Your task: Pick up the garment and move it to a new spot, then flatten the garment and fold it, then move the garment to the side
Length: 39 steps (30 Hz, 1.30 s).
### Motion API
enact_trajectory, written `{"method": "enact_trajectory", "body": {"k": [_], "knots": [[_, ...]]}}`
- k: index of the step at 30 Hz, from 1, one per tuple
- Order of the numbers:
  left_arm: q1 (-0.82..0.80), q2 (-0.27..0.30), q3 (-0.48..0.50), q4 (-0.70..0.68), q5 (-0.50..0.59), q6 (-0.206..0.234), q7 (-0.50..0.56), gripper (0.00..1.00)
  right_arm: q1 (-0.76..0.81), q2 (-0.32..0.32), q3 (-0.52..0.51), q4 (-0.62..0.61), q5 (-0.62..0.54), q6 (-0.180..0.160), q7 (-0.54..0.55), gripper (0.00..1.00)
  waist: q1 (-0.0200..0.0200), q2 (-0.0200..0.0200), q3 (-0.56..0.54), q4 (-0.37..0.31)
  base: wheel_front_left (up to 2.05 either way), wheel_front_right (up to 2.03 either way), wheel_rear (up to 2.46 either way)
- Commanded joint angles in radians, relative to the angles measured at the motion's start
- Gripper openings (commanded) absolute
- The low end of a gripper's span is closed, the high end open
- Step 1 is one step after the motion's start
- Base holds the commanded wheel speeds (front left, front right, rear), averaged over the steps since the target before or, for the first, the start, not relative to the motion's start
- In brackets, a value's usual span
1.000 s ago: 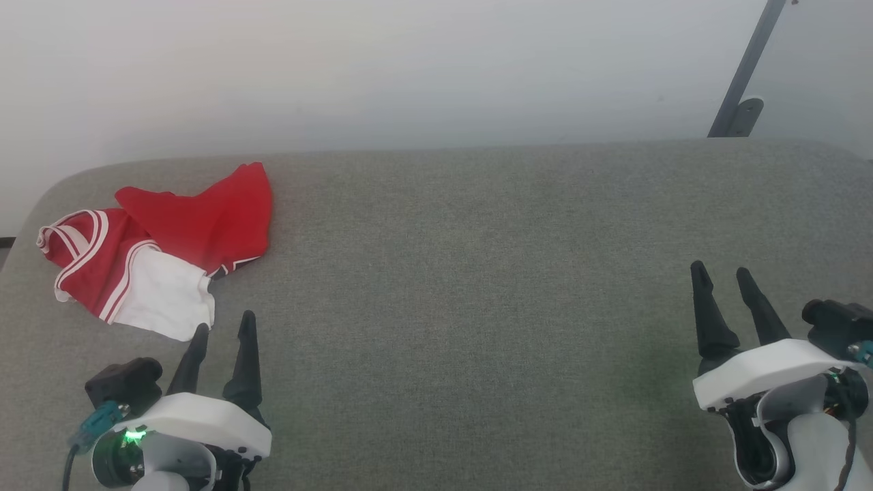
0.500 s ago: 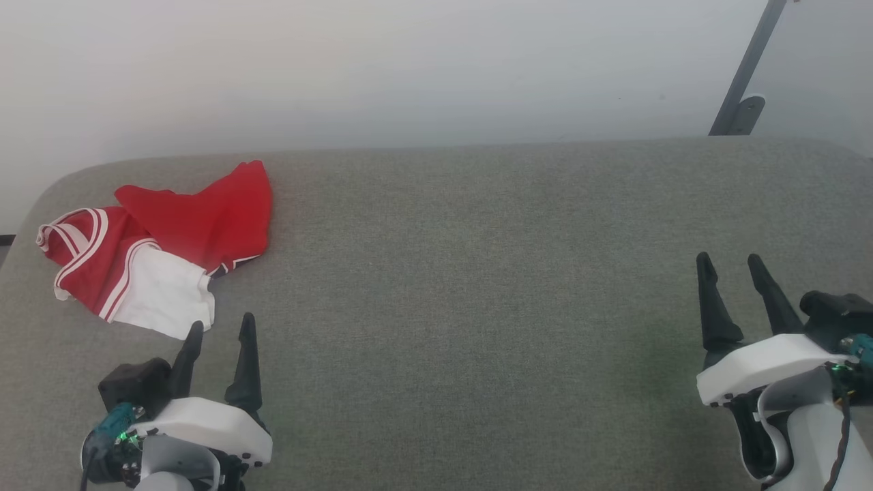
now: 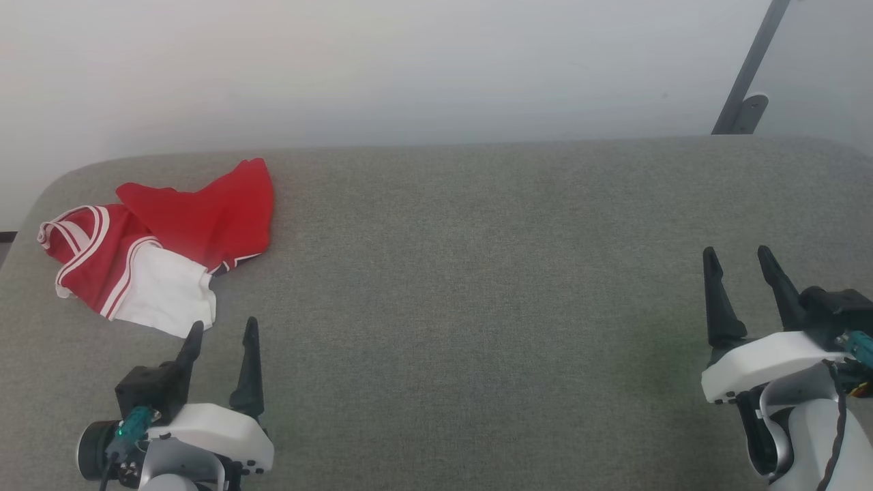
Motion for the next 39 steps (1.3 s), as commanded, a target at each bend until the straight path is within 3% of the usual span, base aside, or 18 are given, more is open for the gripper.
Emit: {"method": "enact_trajectory", "body": {"k": [1,31,39], "knots": [[-0.022,0.000,0.005,0.001,0.032,-0.004,-0.011,1.00,-0.012,-0.004,-0.002,-0.009,-0.030,0.000,-0.013,1.00,0.0000,0.0000,0.000,0.000,0.00,0.00,0.00],[-0.020,-0.027,0.056,0.037,0.247,-0.069,-0.067,1.00,-0.005,0.010,-0.045,-0.009,-0.224,0.000,-0.068,1.00,-0.0001,0.0000,0.001,0.003,0.00,0.00,0.00],[-0.018,-0.036,0.072,0.044,0.253,-0.084,-0.067,1.00,0.004,0.015,-0.051,-0.013,-0.212,0.000,-0.068,1.00,-0.0001,0.0000,0.001,0.005,0.00,0.00,0.00]]}}
